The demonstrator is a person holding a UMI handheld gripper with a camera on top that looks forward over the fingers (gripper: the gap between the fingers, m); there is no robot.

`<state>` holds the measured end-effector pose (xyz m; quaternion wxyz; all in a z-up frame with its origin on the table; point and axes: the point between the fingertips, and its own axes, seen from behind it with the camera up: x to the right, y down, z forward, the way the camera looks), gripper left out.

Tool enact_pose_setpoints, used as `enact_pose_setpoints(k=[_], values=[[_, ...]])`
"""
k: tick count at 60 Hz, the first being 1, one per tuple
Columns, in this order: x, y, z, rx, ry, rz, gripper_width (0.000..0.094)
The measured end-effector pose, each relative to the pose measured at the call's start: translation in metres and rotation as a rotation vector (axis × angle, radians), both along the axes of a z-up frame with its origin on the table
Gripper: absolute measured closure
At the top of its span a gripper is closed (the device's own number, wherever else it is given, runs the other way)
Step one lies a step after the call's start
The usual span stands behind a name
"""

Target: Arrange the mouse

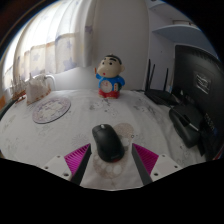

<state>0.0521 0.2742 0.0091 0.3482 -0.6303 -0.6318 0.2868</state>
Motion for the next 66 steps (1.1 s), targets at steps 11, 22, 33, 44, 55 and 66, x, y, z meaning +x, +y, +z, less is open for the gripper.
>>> enact_pose_setpoints(k=[11,22,33,44,55,66], values=[[-0.041,0.011,-0.015,-0.019,-0.017,0.016,0.0074],[-0.061,0.017,-0.02,-0.028,-0.027,0.011,0.0076],[-0.066,0.014,-0.023,-0.05,-0.035,0.023,0.0101],[-0.067,0.002,-0.021,0.002,-0.055,0.087,0.0463],[-0.084,-0.015,0.029,0.009,-0.016,0.054,0.0514],[-0.129,-0.108,0.104,-0.05,0.066,0.104,0.0514]])
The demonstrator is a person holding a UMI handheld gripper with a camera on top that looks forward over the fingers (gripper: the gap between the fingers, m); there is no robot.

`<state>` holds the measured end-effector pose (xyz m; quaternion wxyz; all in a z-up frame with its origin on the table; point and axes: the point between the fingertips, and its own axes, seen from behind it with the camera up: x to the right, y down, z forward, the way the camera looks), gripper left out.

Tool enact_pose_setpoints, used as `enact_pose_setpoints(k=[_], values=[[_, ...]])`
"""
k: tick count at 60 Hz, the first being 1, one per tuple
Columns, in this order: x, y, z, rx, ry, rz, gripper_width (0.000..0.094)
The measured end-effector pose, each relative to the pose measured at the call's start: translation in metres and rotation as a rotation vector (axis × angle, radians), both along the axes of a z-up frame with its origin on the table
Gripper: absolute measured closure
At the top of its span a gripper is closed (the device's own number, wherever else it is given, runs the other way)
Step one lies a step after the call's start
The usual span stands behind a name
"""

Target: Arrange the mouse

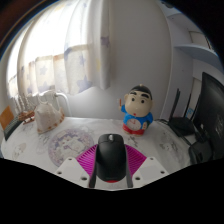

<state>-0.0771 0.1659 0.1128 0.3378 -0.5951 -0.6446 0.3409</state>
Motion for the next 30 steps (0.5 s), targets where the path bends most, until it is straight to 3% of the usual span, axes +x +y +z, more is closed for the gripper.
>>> enact_pose_setpoints(k=[6,14,23,30], values=[[-0.029,-0.069,0.003,-0.048,0.002,0.025,0.0513],[-0.06,-0.142,-0.042,-0.065,-0.032,0.028,0.0513],[-0.071,-0.175,-0.111,-0.025,-0.126,0.01,0.05],[-0.068,-0.181,-0.125,-0.024,-0.164,-0.011,0.041]])
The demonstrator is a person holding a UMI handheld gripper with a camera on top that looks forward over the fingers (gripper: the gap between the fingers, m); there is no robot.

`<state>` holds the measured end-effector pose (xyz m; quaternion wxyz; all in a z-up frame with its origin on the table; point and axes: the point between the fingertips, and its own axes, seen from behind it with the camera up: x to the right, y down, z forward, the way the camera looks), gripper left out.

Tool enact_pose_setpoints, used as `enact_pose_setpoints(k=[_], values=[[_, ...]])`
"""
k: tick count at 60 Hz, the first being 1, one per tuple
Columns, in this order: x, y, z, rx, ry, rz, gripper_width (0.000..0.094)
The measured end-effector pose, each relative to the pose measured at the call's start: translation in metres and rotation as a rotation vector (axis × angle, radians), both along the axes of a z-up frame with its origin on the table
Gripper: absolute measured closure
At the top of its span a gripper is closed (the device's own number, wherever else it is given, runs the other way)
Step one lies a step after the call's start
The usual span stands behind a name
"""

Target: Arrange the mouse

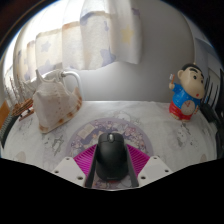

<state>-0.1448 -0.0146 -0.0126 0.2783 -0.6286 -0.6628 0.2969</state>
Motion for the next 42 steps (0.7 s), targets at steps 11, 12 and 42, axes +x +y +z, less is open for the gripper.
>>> enact_pose_setpoints(k=[11,12,42], values=[[0.026,0.012,0.044,0.023,-0.028,-0.063,0.0086],[0.032,0.013,0.052,0.021,-0.034,-0.071,0.008],[0.196,0.089,0.189,0.071,-0.076,-0.091,0.0078]])
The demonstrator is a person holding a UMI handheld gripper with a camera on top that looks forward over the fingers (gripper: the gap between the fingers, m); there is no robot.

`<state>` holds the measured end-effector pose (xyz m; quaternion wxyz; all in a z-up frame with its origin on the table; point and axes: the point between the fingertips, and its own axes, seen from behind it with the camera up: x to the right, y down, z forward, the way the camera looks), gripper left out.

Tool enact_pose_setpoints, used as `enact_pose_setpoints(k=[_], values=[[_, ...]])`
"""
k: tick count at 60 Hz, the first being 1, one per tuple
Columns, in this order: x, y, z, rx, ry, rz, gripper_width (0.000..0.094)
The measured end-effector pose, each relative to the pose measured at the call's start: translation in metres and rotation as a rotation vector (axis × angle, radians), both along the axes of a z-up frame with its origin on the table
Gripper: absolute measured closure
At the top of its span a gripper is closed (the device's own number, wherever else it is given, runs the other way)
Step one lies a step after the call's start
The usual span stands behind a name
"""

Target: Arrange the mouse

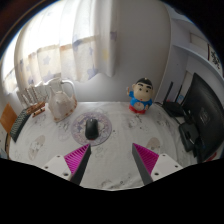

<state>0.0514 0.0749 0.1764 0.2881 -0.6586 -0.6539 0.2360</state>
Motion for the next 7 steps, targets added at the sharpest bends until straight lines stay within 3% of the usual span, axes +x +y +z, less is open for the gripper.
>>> enact_pose_setpoints(k=[7], values=[[0.007,0.024,-0.001,0.008,-0.003,-0.003,0.0083]])
